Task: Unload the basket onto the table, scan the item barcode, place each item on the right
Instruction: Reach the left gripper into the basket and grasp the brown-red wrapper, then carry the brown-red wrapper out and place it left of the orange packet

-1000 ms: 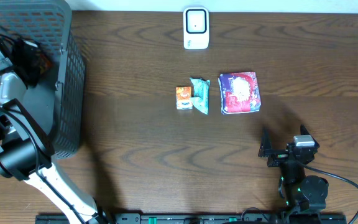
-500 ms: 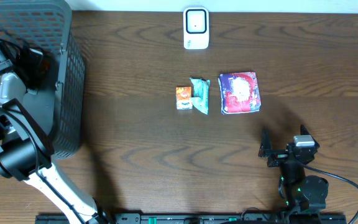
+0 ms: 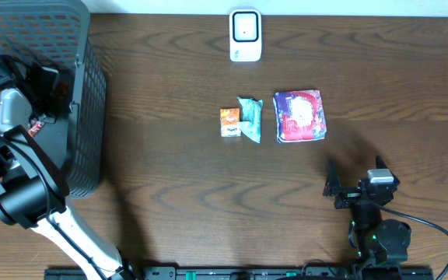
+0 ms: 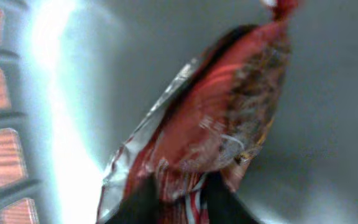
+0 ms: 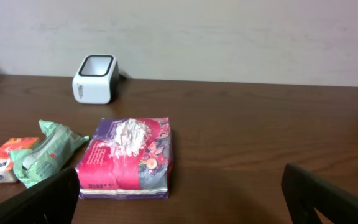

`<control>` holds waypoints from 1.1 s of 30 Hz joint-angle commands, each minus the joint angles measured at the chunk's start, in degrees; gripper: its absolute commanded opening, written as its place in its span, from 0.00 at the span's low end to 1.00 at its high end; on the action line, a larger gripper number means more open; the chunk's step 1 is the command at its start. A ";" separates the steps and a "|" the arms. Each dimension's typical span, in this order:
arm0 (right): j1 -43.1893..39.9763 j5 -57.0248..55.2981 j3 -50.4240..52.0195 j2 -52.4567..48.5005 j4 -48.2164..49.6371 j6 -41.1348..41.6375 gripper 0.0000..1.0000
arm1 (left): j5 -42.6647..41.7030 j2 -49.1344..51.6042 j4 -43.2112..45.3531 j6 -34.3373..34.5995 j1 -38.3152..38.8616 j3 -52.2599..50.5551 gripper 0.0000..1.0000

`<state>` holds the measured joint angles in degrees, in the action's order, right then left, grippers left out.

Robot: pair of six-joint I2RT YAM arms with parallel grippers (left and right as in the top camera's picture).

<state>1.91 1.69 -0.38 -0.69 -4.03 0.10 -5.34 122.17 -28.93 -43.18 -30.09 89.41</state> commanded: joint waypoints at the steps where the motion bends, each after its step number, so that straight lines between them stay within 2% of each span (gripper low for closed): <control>1: -0.04 -0.09 0.07 0.33 -0.24 -0.81 0.99 | -4.76 3.10 -3.54 4.61 0.44 -2.19 0.08; 6: -0.04 -0.09 0.07 0.33 -0.24 -0.81 0.99 | -4.81 1.49 -6.64 5.09 0.44 -1.97 0.07; 9: -0.04 -0.09 0.07 0.31 -0.24 -0.81 0.99 | -6.93 -1.77 -6.40 10.32 0.44 -1.01 0.07; 13: -0.04 -0.09 0.07 0.33 -0.24 -0.81 0.99 | -12.11 -10.08 -3.67 20.68 0.26 0.98 0.07; 25: -0.04 -0.09 0.07 0.33 -0.24 -0.81 0.99 | -12.26 -36.44 10.71 43.87 0.28 1.07 0.07; 27: -0.04 -0.09 0.07 0.31 -0.24 -0.81 0.99 | -12.61 -40.48 13.05 51.12 0.46 1.07 0.07; 30: -0.04 -0.09 0.07 0.33 -0.24 -0.81 0.99 | -17.53 -45.05 15.80 60.17 1.84 1.07 0.07; 33: -0.04 -0.09 0.07 0.31 -0.24 -0.81 0.99 | -20.41 -48.30 16.17 70.03 6.40 1.05 0.07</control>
<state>1.91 1.67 -0.38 -0.69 -4.03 0.10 -20.53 76.18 -12.88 12.43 -27.59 89.89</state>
